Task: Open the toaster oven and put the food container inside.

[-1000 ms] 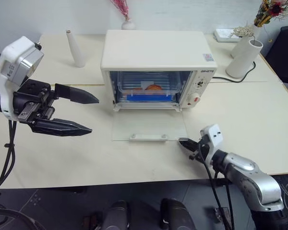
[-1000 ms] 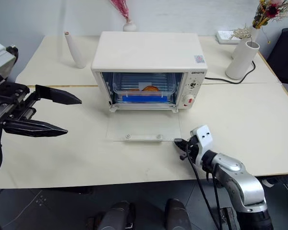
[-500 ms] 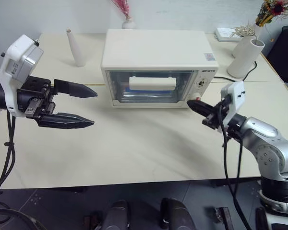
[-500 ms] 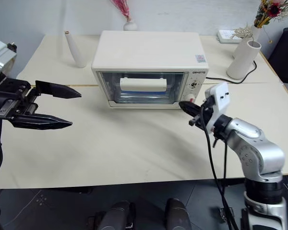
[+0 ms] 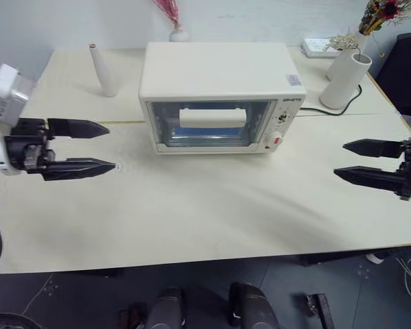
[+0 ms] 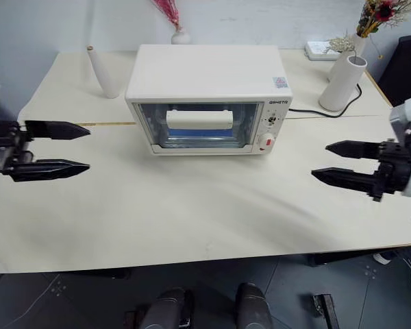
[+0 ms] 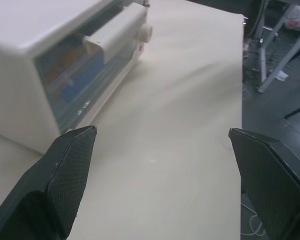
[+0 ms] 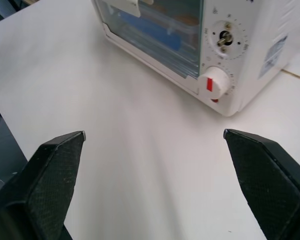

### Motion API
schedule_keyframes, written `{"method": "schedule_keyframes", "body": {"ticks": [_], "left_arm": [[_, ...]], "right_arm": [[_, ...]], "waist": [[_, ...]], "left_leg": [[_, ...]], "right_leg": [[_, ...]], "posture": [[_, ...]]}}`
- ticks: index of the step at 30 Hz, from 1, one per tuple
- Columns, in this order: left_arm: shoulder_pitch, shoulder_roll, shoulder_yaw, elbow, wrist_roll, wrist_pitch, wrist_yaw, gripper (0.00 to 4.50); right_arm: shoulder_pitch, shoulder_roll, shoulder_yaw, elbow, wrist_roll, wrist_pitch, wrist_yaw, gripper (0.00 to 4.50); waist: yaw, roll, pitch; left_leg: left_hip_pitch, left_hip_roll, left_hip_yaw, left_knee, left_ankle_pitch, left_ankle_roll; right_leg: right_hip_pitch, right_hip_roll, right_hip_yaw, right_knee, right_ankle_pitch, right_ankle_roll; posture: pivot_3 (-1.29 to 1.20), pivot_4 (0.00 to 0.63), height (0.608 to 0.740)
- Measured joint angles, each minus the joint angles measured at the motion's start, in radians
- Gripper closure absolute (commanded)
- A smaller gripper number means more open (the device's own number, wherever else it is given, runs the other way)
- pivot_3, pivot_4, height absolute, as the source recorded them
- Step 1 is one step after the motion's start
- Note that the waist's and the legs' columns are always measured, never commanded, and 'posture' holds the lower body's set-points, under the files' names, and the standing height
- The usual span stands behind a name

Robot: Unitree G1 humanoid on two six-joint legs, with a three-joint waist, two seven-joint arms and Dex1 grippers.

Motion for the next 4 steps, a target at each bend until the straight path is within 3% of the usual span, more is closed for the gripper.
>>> {"method": "schedule_keyframes", "body": {"ticks": [4], "left_arm": [[0.003,0.009,0.019,0.001,0.0,-0.005,-0.006,0.0]], "right_arm": [[-0.076,0.0,0.017,0.07,-0.037,-0.058,0.008,0.04]], "waist": [[0.001,0.001,0.0]], "left_leg": [[0.0,0.0,0.0,0.0,0.0,0.0]], "right_leg": [[0.0,0.0,0.0,0.0,0.0,0.0]], "posture": [[0.0,0.15,0.74]]}}
